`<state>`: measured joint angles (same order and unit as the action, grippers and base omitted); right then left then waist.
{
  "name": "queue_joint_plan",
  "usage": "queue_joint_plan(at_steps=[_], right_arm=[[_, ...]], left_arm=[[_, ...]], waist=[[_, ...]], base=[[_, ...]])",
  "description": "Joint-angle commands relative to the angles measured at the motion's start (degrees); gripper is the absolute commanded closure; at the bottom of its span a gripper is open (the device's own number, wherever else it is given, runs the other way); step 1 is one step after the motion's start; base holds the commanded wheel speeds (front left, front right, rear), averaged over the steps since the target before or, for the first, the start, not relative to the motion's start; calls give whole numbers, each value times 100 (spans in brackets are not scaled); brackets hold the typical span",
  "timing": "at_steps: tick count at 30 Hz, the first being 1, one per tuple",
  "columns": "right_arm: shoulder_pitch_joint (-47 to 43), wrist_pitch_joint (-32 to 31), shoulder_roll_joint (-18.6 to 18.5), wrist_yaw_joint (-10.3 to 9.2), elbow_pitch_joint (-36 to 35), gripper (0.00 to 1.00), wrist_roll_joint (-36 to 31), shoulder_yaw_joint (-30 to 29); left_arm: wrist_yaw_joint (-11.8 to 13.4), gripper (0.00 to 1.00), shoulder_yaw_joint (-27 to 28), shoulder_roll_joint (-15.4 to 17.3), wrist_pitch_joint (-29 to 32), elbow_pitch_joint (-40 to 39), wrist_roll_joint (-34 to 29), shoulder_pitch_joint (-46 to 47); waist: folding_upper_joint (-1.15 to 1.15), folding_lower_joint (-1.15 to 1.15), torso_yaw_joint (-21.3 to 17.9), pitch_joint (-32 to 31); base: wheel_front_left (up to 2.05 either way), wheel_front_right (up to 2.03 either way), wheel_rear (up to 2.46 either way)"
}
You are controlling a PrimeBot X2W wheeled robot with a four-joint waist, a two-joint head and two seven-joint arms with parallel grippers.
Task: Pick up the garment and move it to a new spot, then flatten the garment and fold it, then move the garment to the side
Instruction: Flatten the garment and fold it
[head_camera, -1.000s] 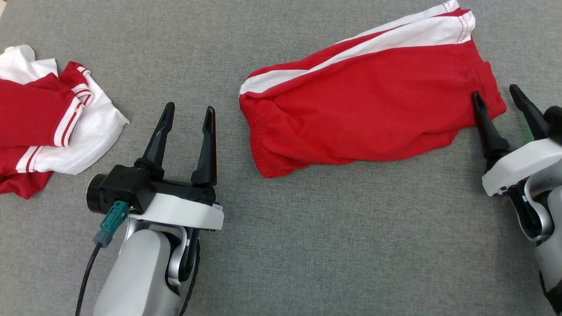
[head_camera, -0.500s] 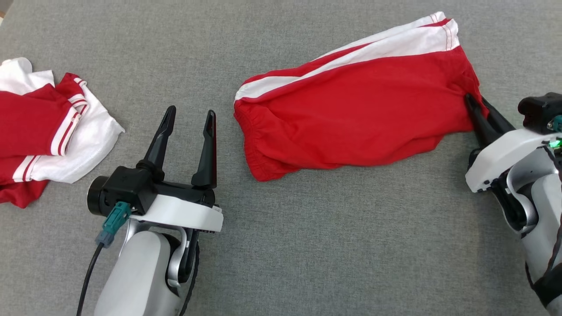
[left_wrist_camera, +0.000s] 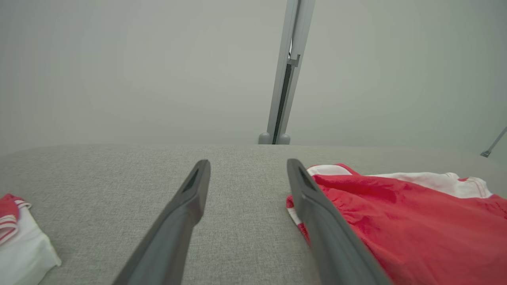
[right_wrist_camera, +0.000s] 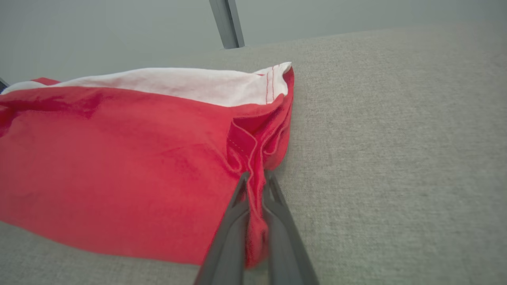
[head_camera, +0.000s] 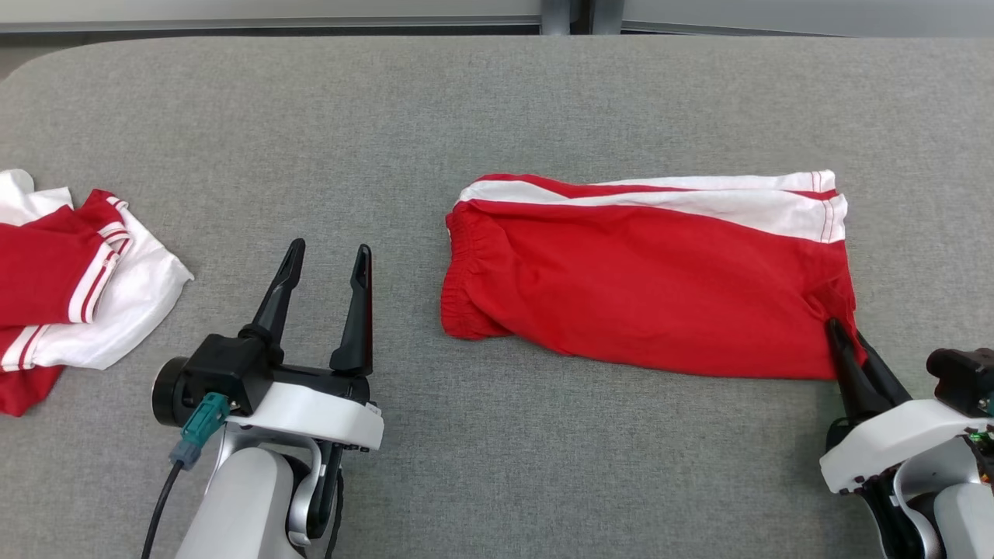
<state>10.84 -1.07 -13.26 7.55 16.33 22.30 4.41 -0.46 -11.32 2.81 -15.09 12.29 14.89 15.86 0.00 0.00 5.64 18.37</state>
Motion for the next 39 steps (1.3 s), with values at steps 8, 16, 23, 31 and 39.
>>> queue_joint_plan(at_steps=[8,16,23,31,39], right_arm=[[-305,-302,160,-12,-422,100,-247,-418],[311,-534,93,-8,-1048,100,-475,301],[1104,-762,263,-8,-1234,100,-232,2066],[1447,-687,476,-7,-309,100,189,3459],[1595,-186,509,-7,-12,0,340,3645]], left_arm=[[-48,0,31,22,-9,43,-51,-68],[-56,0,-13,22,-9,59,-41,34],[-39,0,-56,23,-9,77,-10,32],[18,0,-121,21,-9,105,124,-45],[59,0,-131,21,-9,89,117,-42]], waist=[[0,0,-78,-77],[0,0,-27,-105],[0,0,95,-151],[0,0,250,-158],[0,0,243,-138]], base=[[0,0,0],[0,0,0],[0,0,0],[0,0,0],[0,0,0]])
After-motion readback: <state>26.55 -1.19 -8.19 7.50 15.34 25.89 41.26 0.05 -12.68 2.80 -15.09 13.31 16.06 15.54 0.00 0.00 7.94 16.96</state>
